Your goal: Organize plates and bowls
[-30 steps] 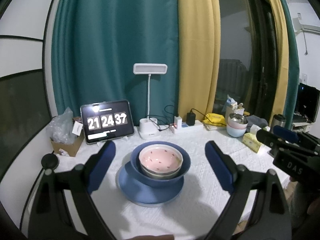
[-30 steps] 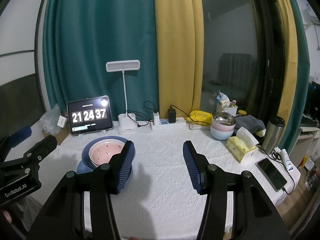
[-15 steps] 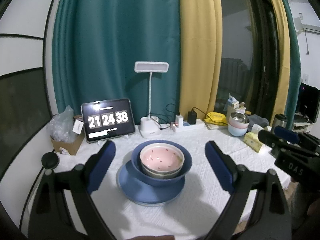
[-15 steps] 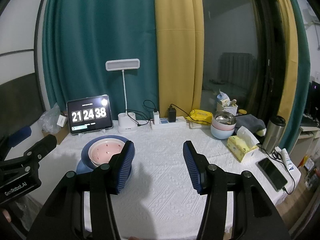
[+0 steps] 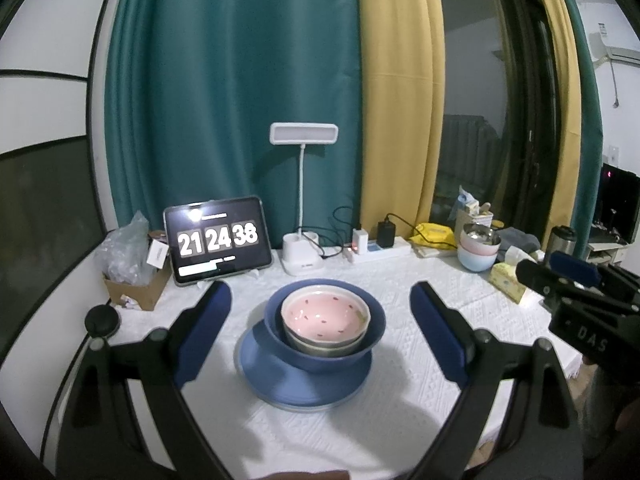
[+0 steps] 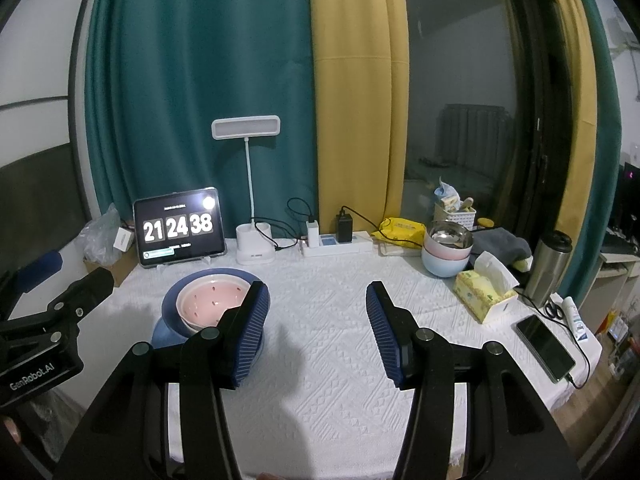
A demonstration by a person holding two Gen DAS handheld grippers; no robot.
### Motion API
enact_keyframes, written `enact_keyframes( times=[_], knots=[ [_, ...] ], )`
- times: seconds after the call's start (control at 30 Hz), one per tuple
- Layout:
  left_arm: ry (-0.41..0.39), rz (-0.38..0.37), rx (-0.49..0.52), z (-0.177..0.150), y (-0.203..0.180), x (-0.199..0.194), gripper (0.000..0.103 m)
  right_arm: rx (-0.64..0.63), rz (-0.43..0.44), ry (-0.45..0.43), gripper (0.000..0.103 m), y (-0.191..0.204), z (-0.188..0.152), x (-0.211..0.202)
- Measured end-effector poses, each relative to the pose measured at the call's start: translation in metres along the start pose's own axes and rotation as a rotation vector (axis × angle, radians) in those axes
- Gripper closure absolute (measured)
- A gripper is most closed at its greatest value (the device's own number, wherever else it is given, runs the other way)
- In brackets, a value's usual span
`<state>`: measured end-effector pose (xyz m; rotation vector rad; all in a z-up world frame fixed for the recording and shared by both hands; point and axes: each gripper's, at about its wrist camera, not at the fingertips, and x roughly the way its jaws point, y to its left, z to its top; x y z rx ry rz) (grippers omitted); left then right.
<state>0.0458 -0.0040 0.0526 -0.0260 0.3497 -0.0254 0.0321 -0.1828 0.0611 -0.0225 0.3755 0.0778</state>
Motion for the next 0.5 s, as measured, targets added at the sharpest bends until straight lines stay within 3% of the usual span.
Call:
enact_keyframes(
  times=[0.5],
  knots=[
    [0.003, -0.005, 0.001, 0.0004, -0.0028, 0.0007, 0.011, 0.001, 0.001, 0.004, 0.049, -0.0012, -0.0009, 0.002]
  ],
)
